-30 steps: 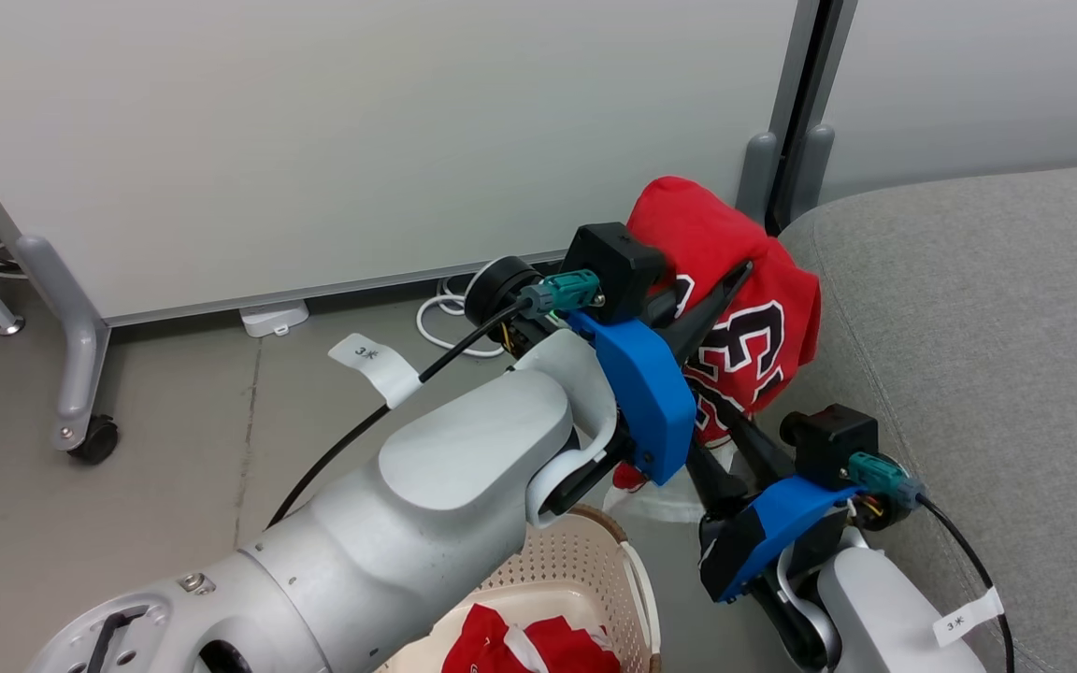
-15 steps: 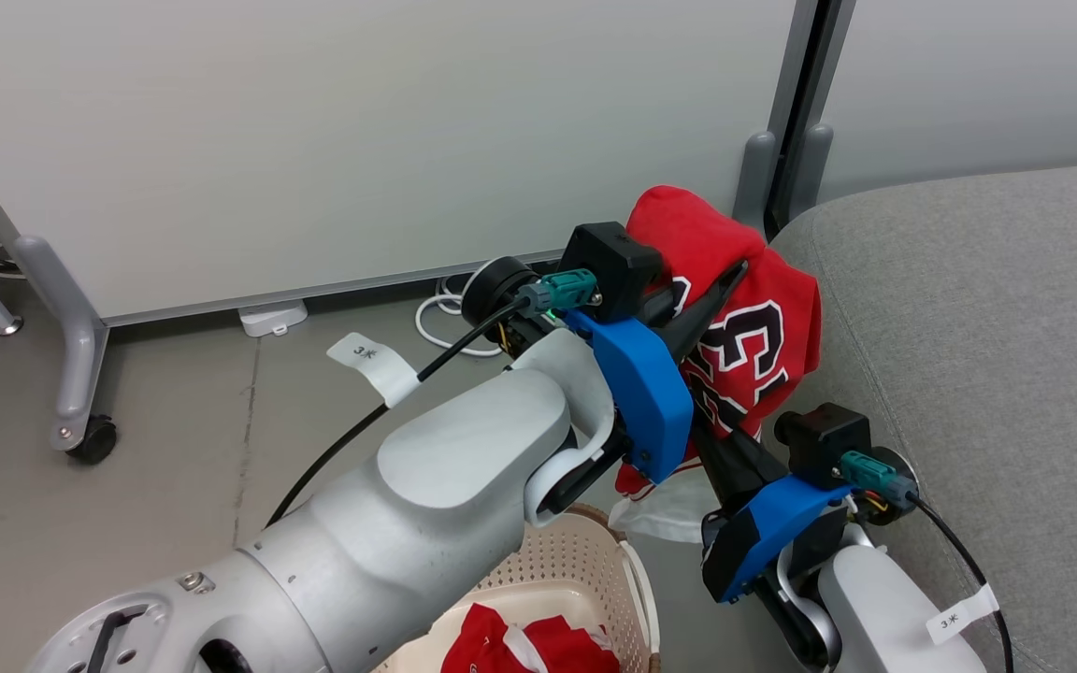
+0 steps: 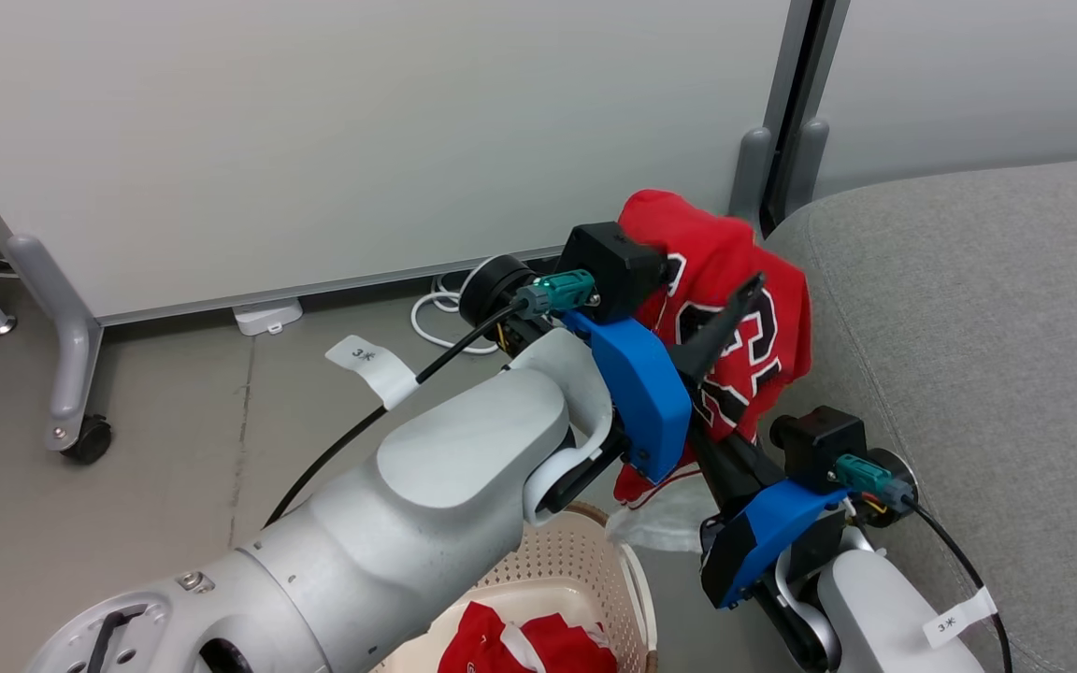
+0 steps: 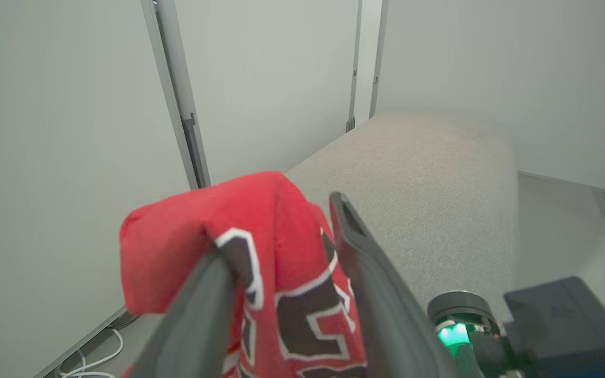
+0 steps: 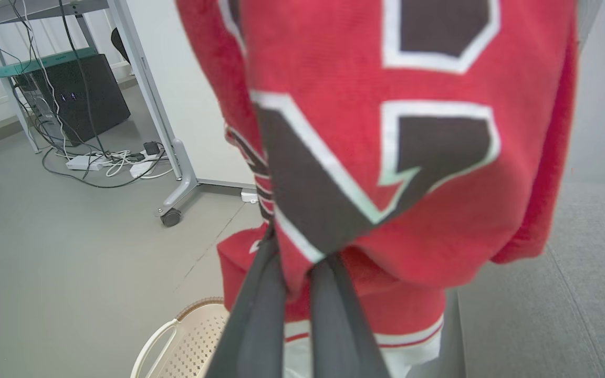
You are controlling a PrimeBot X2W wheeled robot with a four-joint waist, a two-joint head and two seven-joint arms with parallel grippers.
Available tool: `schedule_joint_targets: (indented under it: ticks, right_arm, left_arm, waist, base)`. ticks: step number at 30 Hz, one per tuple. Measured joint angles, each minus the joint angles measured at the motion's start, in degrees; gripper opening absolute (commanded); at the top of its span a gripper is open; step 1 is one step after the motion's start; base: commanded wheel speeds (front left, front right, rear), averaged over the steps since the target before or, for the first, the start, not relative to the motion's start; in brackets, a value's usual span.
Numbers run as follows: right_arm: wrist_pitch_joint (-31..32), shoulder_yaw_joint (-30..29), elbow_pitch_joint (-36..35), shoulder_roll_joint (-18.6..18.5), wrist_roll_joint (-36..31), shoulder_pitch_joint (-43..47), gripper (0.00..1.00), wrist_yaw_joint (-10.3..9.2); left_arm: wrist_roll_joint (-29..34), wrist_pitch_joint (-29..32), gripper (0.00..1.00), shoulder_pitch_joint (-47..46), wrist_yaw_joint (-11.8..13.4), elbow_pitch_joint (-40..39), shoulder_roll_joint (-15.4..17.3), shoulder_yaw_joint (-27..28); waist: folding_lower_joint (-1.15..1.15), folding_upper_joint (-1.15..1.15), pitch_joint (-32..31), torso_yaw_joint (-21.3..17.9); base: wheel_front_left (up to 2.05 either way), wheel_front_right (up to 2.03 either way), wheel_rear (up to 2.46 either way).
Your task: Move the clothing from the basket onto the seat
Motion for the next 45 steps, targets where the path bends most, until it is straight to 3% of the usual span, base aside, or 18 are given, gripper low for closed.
schedule_joint_targets:
  ticks: [11, 15, 18, 26, 30, 37, 45]
  right_arm:
    - [0.51, -0.54, -0.71, 0.00, -0.60, 0.46, 0.00, 0.00]
    - [0.49, -1.07, -1.32, 0.00, -0.48, 0.74, 0.00, 0.00]
    - [0.49, -1.25, -1.80, -0.02, -0.48, 0.89, 0.00, 0.00]
    - [0.77, -2.03, -3.60, -0.04, -0.30, 1.66, 0.00, 0.00]
    - [1.26, -2.09, -5.00, -0.03, -0.33, 2.02, 0.00, 0.00]
    - [1.93, -2.35, -7.76, -0.03, -0.51, 3.25, 0.00, 0.00]
    - [2.81, -2.14, -10.33, -0.03, -1.19, 5.38, 0.00, 0.00]
  left_arm:
    - [0.55, -2.65, 1.00, 0.90, -0.09, 1.78, 0.24, 0.47]
    - [0.68, -4.46, 1.00, 3.47, -1.52, 0.46, 3.13, 1.88]
    - [1.69, -5.00, 1.00, 6.47, -1.03, -1.38, 6.89, 4.65]
    - [13.10, -5.21, 1.00, 22.70, 4.11, -16.50, 15.62, 23.62]
    - [19.03, -5.22, 1.00, 31.03, 4.66, -22.83, 18.24, 31.32]
    - [26.47, -5.22, 1.00, 43.94, 4.21, -29.67, 18.69, 43.75]
    - [31.72, -5.21, 1.00, 55.42, 2.85, -32.17, 15.14, 54.94]
  waist:
    - [0.00, 0.00, -0.17, -0.54]
    - [0.00, 0.00, -0.07, -1.37]
    - [0.00, 0.00, 0.27, -2.01]
    - [0.00, 0.00, 1.51, -4.37]
    - [0.00, 0.00, 2.06, -5.95]
    - [0.00, 0.00, 3.00, -9.46]
    - [0.00, 0.00, 3.77, -15.50]
  base:
    - [0.00, 0.00, 0.00]
    - [0.00, 0.00, 0.00]
    - [0.00, 0.00, 0.00]
    - [0.00, 0.00, 0.00]
    - [0.00, 0.00, 0.00]
    - [0.00, 0.00, 0.00]
    - [0.00, 0.00, 0.00]
